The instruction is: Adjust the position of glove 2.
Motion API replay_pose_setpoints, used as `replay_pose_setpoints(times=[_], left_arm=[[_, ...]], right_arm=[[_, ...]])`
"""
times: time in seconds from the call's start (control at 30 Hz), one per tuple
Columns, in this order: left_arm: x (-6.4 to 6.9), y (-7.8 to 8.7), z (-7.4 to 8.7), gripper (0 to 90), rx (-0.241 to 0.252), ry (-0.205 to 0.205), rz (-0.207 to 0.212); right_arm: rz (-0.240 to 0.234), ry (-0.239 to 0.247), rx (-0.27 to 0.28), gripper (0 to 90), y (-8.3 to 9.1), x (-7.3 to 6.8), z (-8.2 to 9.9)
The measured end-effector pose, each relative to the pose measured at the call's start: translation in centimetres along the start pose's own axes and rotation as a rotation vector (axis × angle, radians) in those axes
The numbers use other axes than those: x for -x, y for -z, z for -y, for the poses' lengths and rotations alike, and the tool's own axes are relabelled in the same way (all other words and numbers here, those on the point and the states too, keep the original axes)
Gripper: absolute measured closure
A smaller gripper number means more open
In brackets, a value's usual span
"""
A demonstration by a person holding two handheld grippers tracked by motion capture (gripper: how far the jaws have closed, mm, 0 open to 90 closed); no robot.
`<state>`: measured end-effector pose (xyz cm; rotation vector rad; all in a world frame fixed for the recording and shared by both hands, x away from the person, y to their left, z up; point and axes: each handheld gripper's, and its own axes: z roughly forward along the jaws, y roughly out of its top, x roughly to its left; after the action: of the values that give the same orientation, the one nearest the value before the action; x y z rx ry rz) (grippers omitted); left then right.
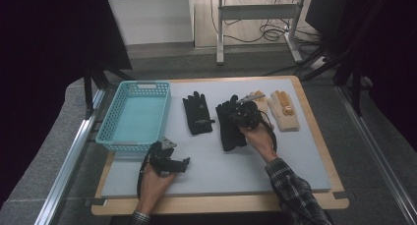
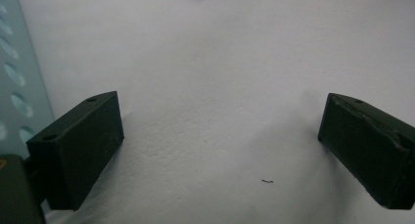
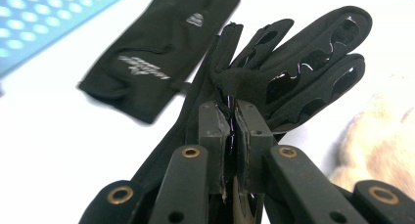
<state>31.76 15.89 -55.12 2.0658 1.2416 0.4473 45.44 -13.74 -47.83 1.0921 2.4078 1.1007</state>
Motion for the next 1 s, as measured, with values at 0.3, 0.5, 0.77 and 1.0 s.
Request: replay_pose_setpoints(times=[0.3, 0.5, 0.77, 1.0], left_arm=[[0.0, 0.0, 0.0, 3.3, 0.001, -0.001, 0.000], [0.0, 0.0, 0.0, 3.3, 0.003, 0.002, -0.001], [0.0, 0.0, 0.0, 3.3, 0.000, 0.000, -0.001], [0.0, 0.0, 0.0, 3.3, -0.001, 0.000, 0.000]], right_arm=[[-0.036, 0.029, 0.033, 81.1, 4.6, -2.7, 1.1], [-0.037, 0.071, -0.004, 80.6, 4.5, -4.1, 3.5], [-0.050, 0.065, -0.051, 71.3, 2.5, -4.1, 6.3], [-0.002, 0.066, 0.017, 49.5, 5.5, -2.3, 6.0]])
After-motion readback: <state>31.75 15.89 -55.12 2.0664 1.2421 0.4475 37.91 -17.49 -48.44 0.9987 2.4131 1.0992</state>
